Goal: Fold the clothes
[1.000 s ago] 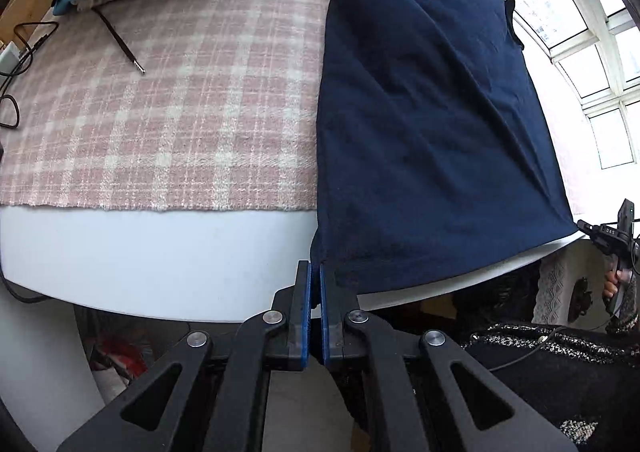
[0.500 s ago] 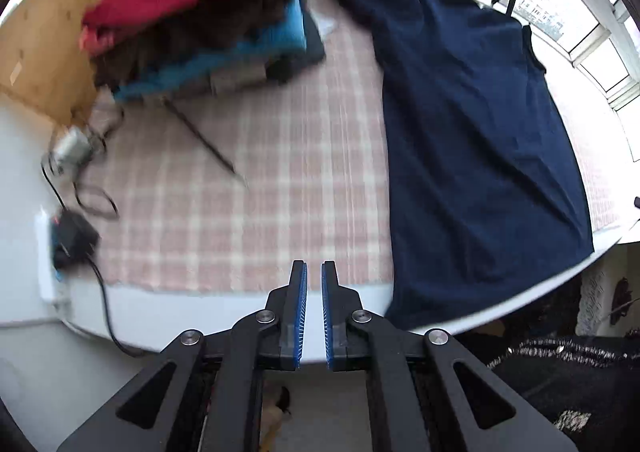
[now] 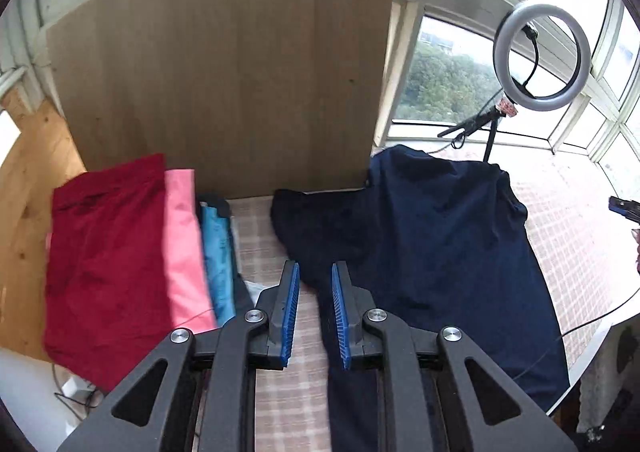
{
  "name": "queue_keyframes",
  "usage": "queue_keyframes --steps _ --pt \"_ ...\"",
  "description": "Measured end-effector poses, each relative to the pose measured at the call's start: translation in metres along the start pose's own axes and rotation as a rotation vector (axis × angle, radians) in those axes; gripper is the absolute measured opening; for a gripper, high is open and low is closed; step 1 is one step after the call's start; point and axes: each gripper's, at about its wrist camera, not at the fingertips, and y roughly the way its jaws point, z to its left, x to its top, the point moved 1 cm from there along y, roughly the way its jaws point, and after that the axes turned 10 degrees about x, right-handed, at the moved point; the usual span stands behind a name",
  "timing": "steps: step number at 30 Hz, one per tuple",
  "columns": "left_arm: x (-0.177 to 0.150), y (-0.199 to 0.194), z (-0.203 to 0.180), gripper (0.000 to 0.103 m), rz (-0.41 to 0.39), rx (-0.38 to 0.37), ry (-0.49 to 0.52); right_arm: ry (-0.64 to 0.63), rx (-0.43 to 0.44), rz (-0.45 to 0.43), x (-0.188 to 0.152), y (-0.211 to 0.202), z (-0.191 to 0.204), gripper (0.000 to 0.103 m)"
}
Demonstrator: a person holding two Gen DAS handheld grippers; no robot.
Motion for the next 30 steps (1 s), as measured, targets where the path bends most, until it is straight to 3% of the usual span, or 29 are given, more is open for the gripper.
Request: queue_keyframes --steps 6,9,12,16,18,20,21,23,25,26,28,29,30 --pt "0.000 0.082 -0.051 0.016 0.147 -0.026 0.055 -0.040 0.016 0.118 0.025 0.133 -0.022 0.059" --pt "0.000 0.110 -0.062 0.016 0.191 -0.023 0.069 -0.132 0.027 0.162 0.038 0.183 -0.013 0.059" --pt "0.000 0.130 -0.064 0.016 0.224 -0.034 0.047 -0.282 0.068 0.165 0.043 0.207 0.006 0.059" --pt "0.001 0.147 -0.064 0.016 0.248 -0.037 0.042 -0.407 0.113 0.154 0.046 0.222 0.024 0.059" --pt "0.003 0.156 -0.064 0.016 0.260 -0.031 0.037 -0.399 0.158 0.181 0.046 0.233 0.025 0.057" --pt "0.005 0.166 -0.063 0.016 0.278 -0.028 0.023 -0.388 0.181 0.203 0.045 0.238 0.024 0.009" --pt "0.005 0.169 -0.063 0.016 0.282 -0.020 0.024 -0.385 0.150 0.218 0.044 0.239 0.023 0.002" --pt "0.006 0.175 -0.063 0.016 0.286 0.003 0.034 -0.387 0.079 0.165 0.046 0.224 0.017 0.002" --pt "0.006 0.176 -0.062 0.016 0.283 0.012 0.040 -0.319 0.008 0.043 0.056 0.190 -0.007 0.001" --pt "0.006 0.175 -0.061 0.016 0.279 0.015 0.040 -0.252 -0.077 -0.029 0.061 0.174 -0.028 0.001" --pt "0.004 0.175 -0.059 0.017 0.276 0.023 0.050 -0.094 -0.079 -0.074 0.068 0.155 -0.068 0.002" --pt "0.003 0.175 -0.058 0.018 0.276 0.027 0.056 -0.047 0.000 -0.052 0.069 0.153 -0.078 0.002" --pt "0.003 0.176 -0.058 0.018 0.279 0.029 0.058 -0.053 -0.002 -0.048 0.067 0.152 -0.078 0.002"
